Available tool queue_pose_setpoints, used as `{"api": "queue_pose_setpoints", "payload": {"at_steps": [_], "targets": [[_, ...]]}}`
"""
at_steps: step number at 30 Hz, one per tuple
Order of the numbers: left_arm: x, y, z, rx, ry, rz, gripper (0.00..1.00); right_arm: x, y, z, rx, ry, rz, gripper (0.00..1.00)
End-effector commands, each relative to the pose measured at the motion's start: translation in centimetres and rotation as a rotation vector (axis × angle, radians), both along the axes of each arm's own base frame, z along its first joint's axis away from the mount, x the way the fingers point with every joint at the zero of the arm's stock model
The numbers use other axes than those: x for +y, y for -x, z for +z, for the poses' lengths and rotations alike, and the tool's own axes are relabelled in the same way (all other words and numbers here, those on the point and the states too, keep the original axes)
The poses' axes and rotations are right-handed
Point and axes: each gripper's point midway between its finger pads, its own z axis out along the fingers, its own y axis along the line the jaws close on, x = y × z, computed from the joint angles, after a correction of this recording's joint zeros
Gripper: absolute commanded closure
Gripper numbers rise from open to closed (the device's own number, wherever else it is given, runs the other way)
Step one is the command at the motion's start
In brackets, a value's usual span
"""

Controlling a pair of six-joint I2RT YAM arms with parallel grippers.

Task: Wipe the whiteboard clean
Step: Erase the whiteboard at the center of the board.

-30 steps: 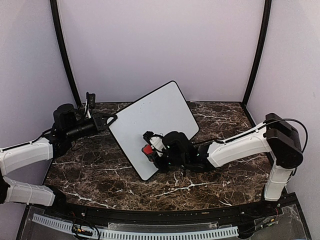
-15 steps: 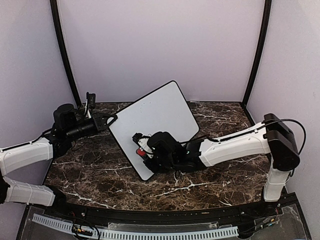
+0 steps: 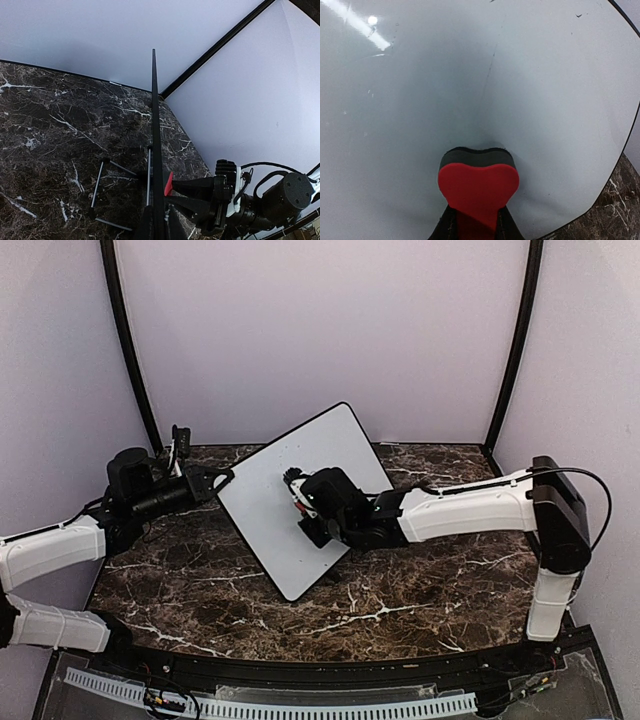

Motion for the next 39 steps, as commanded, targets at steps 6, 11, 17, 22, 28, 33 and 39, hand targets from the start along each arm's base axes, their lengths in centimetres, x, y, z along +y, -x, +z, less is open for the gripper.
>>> {"api": "queue_pose_setpoints", "payload": {"at_steps": [6,11,17,22,28,33,39], "targets": [[-0.8,1.4,5.6,-0.158,0.079,-0.064,1.0,5.6,8.7,-2.1,0.017,0.038,0.235,0.83],[-0.7,1.4,5.7,-0.159,0.08,-0.059,1.0,6.2,11.0,-2.0,0.023,0.015,0.26,0.82],[-0.5,1.5,7.0,-0.179,0.081,-0.053,1.0,4.1,9.9,-3.4,0.009,0.019,0.17,0.82],[-0.5,1.6,8.2,-0.18,0.076,-0.047,1.0,1.4,8.4,-5.1,0.024,0.025,0.106,0.82],[-0.5,1.4,8.7,-0.17,0.087,-0.046,1.0,-2.0,5.2,-4.8,0.008,-0.008,0.005,0.82],[-0.4,1.0,8.9,-0.153,0.108,-0.028,1.0,-3.6,3.2,-4.4,-0.017,-0.052,-0.048,0.82],[-0.3,0.6,9.1,-0.147,0.121,-0.006,1.0,-1.9,3.7,-5.0,0.013,-0.147,0.001,0.82]]}}
